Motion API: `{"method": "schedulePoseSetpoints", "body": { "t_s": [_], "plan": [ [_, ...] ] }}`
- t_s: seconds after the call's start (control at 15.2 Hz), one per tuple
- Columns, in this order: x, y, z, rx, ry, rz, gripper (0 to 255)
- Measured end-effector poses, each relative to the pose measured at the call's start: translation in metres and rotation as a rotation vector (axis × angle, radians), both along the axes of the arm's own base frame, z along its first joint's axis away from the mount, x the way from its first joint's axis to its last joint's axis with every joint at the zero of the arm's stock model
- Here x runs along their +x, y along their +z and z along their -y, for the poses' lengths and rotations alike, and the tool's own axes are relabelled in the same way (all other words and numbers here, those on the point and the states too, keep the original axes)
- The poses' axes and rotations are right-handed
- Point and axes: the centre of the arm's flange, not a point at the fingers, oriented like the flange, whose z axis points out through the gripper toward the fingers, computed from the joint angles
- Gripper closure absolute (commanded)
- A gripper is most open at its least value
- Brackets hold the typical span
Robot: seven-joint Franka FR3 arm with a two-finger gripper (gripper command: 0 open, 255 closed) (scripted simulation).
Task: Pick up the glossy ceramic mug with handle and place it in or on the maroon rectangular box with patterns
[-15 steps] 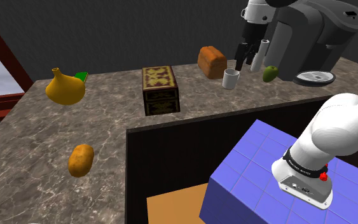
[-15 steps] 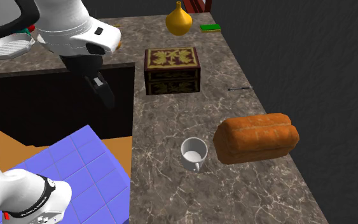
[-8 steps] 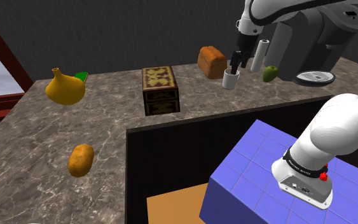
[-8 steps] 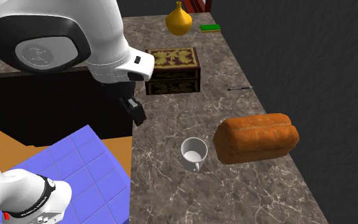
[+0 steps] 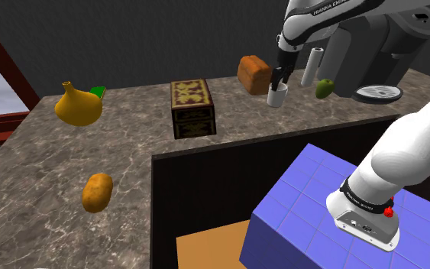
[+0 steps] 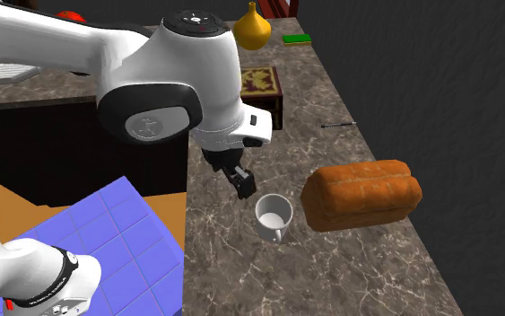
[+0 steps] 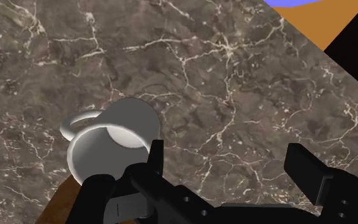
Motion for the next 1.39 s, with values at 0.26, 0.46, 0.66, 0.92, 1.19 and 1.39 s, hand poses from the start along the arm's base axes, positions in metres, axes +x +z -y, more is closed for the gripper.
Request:
{"method": "schedulePoseSetpoints", "body": {
  "t_s": [0.26, 0.46, 0.66, 0.92, 1.19, 1.39],
  "plan": [
    [0.024, -0.027, 0.033, -0.02, 0.002, 0.011, 0],
    [0.036, -0.043, 0.049, -0.031, 0.004, 0.016, 0],
    [0.038, -0.059, 0.054, -0.033, 0.005, 0.017, 0],
    [0.039, -0.08, 0.055, -0.033, 0.005, 0.017, 0],
    [0.04, -0.083, 0.055, -0.034, 0.005, 0.017, 0],
    [0.04, -0.083, 0.055, -0.034, 0.005, 0.017, 255]
  ]
}}
